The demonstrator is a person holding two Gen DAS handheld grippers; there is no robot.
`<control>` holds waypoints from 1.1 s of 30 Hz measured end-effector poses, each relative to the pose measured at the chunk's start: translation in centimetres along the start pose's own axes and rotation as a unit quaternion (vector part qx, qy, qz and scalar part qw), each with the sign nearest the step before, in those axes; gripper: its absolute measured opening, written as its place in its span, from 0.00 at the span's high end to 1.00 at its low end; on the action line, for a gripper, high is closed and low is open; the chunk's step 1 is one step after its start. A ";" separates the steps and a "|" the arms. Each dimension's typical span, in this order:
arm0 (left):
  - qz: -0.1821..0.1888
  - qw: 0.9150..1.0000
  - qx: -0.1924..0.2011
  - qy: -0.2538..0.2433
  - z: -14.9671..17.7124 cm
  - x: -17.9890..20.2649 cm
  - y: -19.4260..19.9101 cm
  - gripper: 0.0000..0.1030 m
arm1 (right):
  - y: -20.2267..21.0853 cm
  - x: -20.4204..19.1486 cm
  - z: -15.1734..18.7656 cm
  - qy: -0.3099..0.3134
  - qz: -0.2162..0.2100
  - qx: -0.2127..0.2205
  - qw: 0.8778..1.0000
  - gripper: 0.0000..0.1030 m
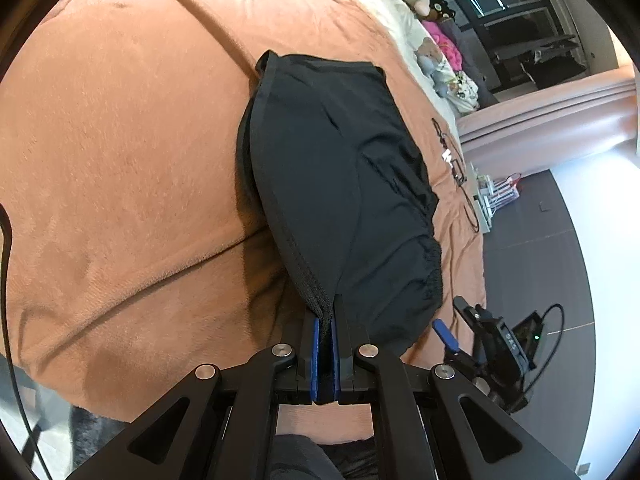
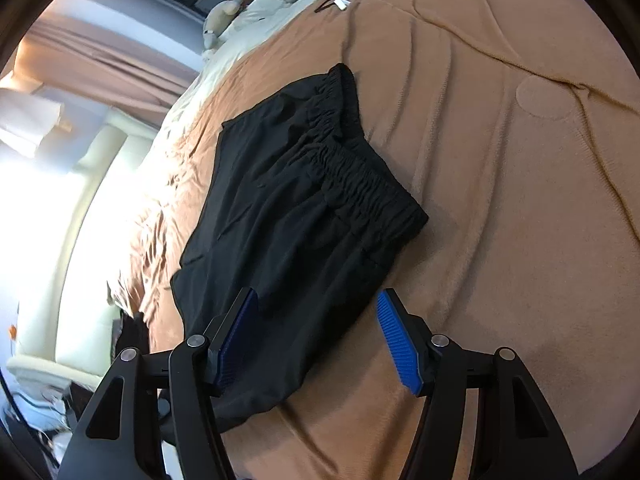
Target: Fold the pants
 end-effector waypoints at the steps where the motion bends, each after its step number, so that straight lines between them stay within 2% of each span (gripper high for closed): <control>1: 0.000 1.000 0.003 -0.001 -0.1 0.1 0.2 0.96 | -0.5 0.2 -0.2 -0.007 -0.003 -0.004 1.000 0.41; 5: 0.001 1.000 0.009 -0.002 -0.4 0.6 0.4 0.96 | -2.1 1.2 -0.4 -0.031 -0.006 -0.020 0.999 0.54; 7: 0.000 1.000 0.013 -0.005 -0.5 1.0 0.5 0.96 | -2.6 1.7 -0.4 -0.039 -0.010 -0.027 0.999 0.66; 9: -0.001 1.000 0.014 -0.007 -0.6 1.3 0.5 0.96 | -3.0 1.8 -0.4 -0.040 -0.022 -0.033 0.998 0.90; 12: 0.002 1.000 0.018 -0.011 -1.0 1.9 0.6 0.96 | -2.0 1.6 -0.9 -0.034 -0.042 -0.018 0.998 0.98; 17: -0.005 1.000 0.017 -0.015 -1.8 2.0 0.4 0.96 | -0.5 1.0 -1.5 -0.024 -0.061 0.006 0.998 0.99; 19: -0.004 1.000 0.004 -0.009 -1.5 1.4 -0.3 0.95 | -0.6 1.0 -1.7 -0.014 -0.056 0.010 0.998 0.99; 25: -0.032 0.999 -0.032 0.012 0.2 -1.6 -2.4 0.91 | -1.7 1.9 -1.0 -0.014 -0.033 0.002 0.999 0.99; 27: -0.039 0.998 -0.039 0.020 0.7 -2.6 -2.7 0.86 | -1.4 2.0 -0.9 -0.014 -0.031 0.002 0.999 0.99; 29: -0.048 0.998 -0.039 0.020 1.0 -3.3 -2.7 0.70 | -1.2 2.2 -0.9 -0.012 -0.028 0.003 1.000 0.99; 31: -0.055 0.998 -0.033 0.019 1.1 -3.6 -2.5 0.62 | -1.0 2.3 -0.9 -0.009 -0.024 0.004 1.000 0.99; 33: -0.052 0.998 -0.032 0.016 1.2 -3.6 -2.6 0.58 | -0.8 2.5 -0.8 -0.007 -0.023 0.004 1.000 0.99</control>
Point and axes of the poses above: each gripper's, at about its wrist camera, not at the fingertips, and y roughly against the way its jaws point, x to its right, z to its underside, the point moved 9 cm from there along -y, roughly the way its jaws point, and after that the axes turned 1 degree about -y, right-handed, at the moved point
